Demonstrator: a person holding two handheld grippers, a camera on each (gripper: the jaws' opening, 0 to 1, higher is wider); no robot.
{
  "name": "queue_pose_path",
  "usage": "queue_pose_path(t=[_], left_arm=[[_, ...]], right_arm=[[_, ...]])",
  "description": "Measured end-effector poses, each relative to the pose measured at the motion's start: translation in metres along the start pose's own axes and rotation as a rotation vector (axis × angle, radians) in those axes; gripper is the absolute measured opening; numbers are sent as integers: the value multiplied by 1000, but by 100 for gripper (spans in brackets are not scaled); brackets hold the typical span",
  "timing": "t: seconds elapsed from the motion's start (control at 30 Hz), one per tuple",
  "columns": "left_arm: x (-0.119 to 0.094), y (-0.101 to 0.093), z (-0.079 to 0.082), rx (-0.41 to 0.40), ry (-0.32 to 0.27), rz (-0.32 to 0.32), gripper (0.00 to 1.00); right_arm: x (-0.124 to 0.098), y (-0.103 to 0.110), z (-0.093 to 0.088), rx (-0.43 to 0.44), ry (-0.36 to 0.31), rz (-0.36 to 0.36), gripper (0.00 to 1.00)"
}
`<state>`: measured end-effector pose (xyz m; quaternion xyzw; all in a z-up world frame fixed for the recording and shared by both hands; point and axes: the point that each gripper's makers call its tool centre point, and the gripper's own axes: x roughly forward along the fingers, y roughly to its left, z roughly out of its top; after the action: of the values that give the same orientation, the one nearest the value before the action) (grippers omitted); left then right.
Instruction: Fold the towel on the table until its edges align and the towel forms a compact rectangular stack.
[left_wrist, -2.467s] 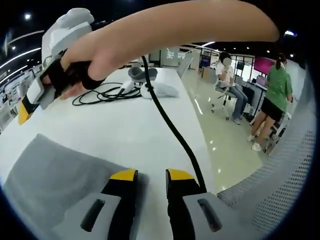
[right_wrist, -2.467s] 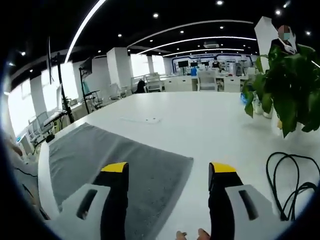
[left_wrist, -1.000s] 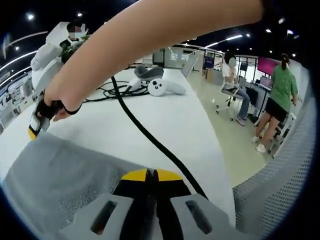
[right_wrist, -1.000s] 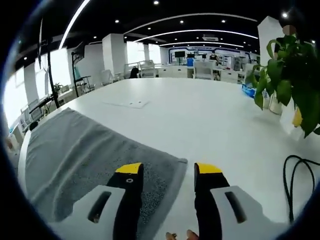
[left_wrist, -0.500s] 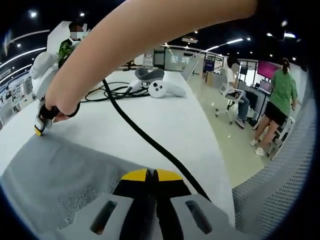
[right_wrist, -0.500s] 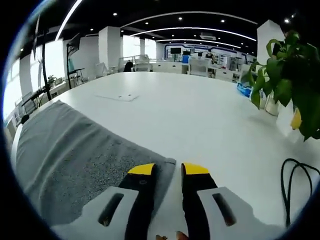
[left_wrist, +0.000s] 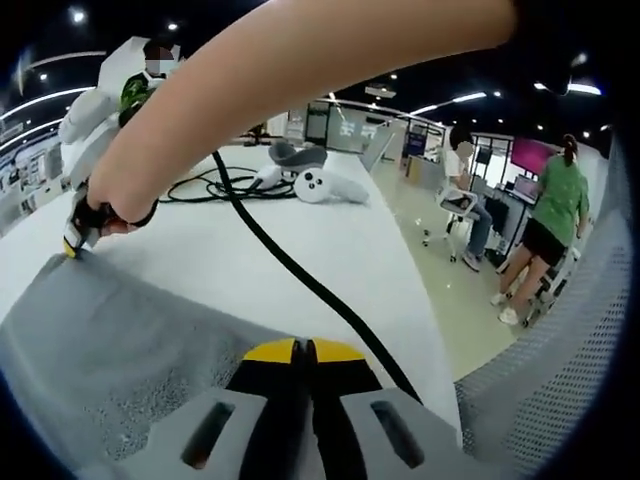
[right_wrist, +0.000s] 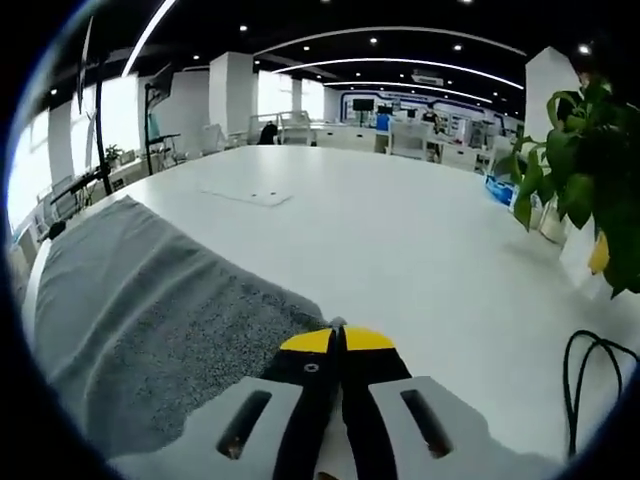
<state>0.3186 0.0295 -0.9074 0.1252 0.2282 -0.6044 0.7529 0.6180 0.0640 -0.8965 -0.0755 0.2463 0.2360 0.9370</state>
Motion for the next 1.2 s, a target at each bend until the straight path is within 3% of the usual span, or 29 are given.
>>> queue_pose_path(t=[0.5, 0.87, 1.2], left_arm=[[-28, 3, 30, -24, -97, 11, 4], [-61, 13, 40, -26, -121, 75, 4], [-96, 14, 55, -48, -179, 111, 4]], right_arm=[[-27, 8, 41, -7, -105, 32, 0], [-48, 33, 81, -19, -180, 73, 0], [-62, 56, 110, -21, -220, 91, 0]])
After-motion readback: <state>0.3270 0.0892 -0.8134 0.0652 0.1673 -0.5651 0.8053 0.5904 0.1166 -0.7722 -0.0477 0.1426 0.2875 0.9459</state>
